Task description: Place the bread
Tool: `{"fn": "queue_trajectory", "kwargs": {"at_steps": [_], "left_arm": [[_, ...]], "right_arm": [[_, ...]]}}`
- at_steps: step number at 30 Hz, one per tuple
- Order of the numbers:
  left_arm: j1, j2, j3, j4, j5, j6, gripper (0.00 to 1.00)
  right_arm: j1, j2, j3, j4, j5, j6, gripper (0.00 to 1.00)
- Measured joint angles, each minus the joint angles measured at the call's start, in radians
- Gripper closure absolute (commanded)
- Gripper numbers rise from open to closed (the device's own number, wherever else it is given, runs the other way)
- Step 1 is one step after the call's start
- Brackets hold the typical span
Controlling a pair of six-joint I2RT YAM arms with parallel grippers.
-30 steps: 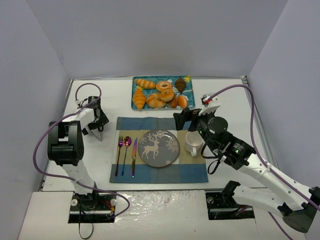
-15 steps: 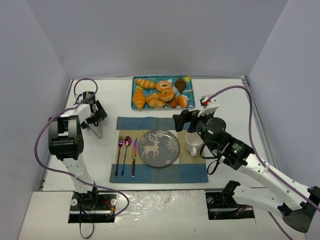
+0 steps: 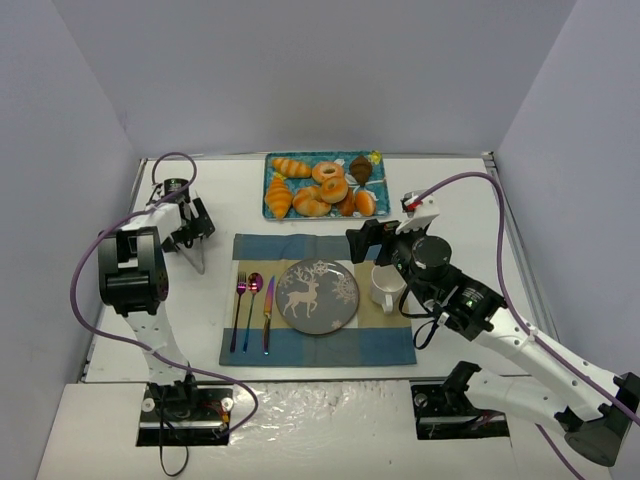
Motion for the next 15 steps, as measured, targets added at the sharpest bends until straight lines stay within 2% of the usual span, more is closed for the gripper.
{"fn": "queue_trajectory", "kwargs": {"at_steps": [15], "left_arm": [[0.002,0.0,0.003,-0.009,0.008,0.024,0.04]], "right_arm": [[0.0,-0.002,-0.018,0.01,-0.018,0.024,0.0]]}}
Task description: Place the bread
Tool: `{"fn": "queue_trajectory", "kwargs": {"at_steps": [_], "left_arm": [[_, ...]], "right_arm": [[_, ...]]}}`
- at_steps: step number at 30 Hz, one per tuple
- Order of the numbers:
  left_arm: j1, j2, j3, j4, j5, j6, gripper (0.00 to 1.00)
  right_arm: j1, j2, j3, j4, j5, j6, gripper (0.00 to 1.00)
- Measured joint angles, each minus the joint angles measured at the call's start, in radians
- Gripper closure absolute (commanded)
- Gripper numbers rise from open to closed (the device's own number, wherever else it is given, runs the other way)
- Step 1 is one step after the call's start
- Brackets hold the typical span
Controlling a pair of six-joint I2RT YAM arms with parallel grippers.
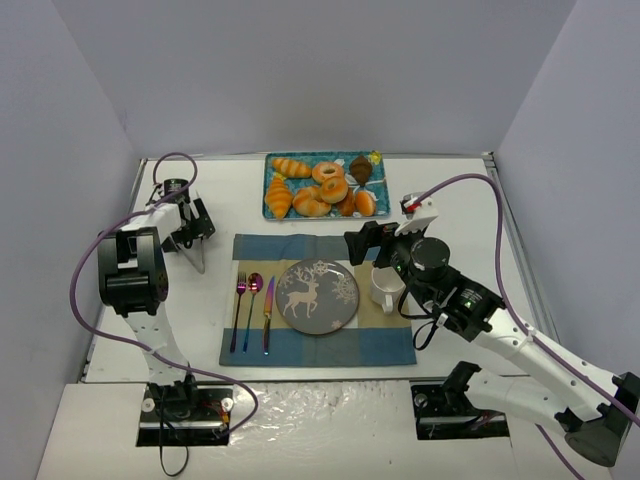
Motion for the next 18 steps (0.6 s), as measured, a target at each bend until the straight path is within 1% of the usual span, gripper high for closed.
{"fn": "queue_trajectory", "kwargs": {"at_steps": [6,8,12,16,18], "left_arm": [[0.0,-0.011,-0.016,0.004,-0.001,-0.004,0.05],[0.0,-0.019,-0.029,0.006,-0.001,-0.008,0.07],[0.0,-0.031,-0.047,0.01,-0.003,-0.017,0.09],[0.0,-0.034,-0.051,0.011,-0.006,-0.025,0.13],[0.0,-0.034,-0.052,0.011,-0.009,-0.03,0.17]], "right_arm": [[0.0,-0.005,-0.015,0.008,-0.003,0.01,0.0],[0.0,-0.008,-0.02,0.011,-0.005,0.013,0.0],[0.0,-0.014,-0.029,0.012,-0.006,0.022,0.0],[0.0,-0.015,-0.03,0.012,-0.007,0.029,0.0],[0.0,-0.015,-0.03,0.012,-0.007,0.029,0.0]]}}
